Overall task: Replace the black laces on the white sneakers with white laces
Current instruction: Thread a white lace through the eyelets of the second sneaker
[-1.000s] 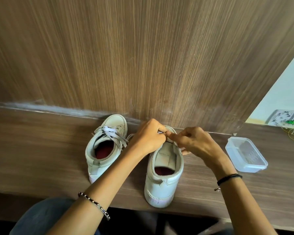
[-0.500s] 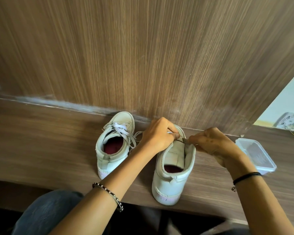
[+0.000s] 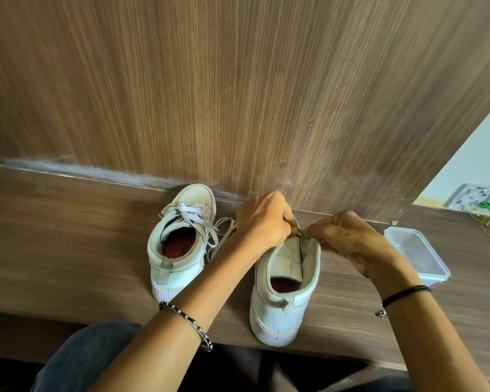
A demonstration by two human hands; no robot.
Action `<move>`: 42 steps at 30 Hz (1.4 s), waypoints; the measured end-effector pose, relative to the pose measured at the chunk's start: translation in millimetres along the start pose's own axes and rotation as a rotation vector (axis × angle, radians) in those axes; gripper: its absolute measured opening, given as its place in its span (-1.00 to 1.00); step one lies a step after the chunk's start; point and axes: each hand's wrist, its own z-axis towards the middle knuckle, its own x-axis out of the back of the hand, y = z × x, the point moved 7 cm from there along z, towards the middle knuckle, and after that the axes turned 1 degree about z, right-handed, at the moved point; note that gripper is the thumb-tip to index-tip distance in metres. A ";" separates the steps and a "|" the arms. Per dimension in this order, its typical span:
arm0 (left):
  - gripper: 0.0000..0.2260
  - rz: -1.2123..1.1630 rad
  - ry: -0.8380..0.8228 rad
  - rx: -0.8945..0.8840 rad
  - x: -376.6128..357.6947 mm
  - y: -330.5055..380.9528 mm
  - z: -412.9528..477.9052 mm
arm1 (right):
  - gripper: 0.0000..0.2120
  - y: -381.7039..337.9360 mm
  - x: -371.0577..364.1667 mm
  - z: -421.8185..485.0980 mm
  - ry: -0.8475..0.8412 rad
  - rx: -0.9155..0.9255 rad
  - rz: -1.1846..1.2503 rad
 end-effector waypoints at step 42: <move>-0.67 -0.073 -0.077 0.137 9.0 -42.0 -5.7 | -0.71 -10.9 54.1 -4.2 0.319 0.303 1.376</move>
